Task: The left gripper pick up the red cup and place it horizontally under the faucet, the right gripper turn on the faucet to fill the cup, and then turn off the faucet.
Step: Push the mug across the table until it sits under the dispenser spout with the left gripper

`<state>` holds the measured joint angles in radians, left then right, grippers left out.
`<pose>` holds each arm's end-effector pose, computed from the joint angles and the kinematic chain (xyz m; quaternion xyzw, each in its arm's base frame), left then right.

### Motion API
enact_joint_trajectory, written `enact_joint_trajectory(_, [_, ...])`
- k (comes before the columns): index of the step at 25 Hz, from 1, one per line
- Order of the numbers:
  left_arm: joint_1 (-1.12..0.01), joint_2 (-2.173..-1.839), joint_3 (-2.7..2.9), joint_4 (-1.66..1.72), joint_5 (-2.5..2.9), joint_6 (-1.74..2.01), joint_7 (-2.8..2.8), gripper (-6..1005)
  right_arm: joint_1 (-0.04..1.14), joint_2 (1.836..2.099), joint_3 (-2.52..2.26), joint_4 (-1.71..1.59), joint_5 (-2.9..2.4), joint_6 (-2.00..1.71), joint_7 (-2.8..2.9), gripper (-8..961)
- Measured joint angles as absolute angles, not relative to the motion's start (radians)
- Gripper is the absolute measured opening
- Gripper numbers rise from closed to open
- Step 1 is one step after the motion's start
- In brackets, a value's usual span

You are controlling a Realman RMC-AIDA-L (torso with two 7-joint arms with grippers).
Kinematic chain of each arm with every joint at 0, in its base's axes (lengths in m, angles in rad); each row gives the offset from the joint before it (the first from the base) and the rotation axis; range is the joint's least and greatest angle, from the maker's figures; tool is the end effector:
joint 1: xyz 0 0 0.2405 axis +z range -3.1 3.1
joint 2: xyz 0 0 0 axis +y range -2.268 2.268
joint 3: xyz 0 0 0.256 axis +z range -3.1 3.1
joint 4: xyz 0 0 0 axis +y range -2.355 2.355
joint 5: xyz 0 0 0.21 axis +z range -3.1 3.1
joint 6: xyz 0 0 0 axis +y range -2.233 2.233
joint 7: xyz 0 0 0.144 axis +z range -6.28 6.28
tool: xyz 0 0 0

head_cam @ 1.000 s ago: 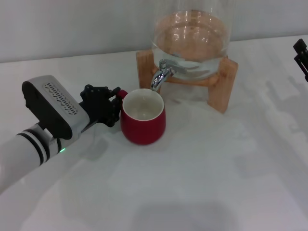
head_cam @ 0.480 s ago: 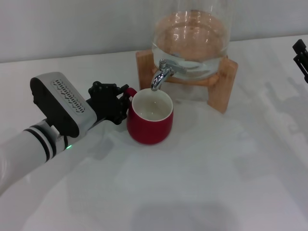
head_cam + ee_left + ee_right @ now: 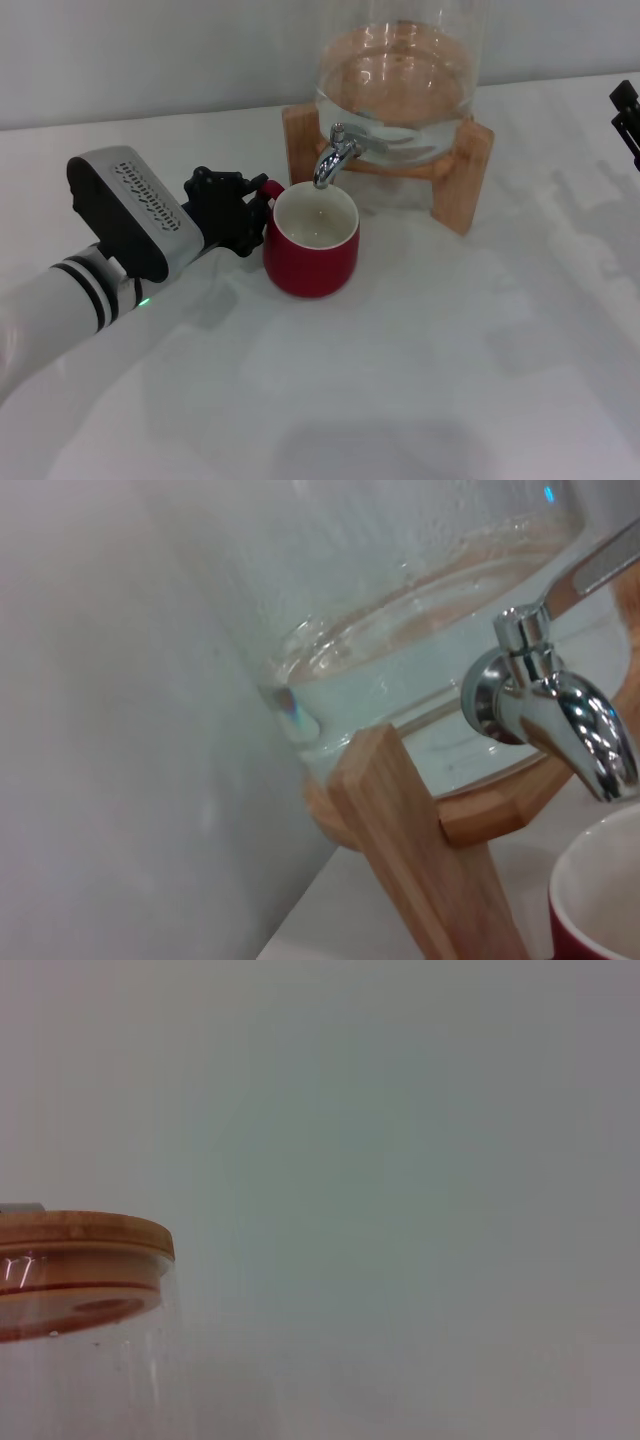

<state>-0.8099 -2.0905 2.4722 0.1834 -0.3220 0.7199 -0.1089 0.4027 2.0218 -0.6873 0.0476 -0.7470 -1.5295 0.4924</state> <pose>-0.2148 0.3916 -0.1175 -0.9241 0.0317 -0.1174 0.3622 0.3461 0.2952 0.0431 -0.6333 0.2353 0.4349 0.5954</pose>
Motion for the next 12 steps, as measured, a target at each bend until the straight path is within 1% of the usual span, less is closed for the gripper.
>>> enact_joint_trajectory(12, [-0.811,-2.091,2.472,0.181,-0.322,0.695,-0.109,102,0.405,2.022,-0.687,0.048,-0.747,-1.528,0.492,722])
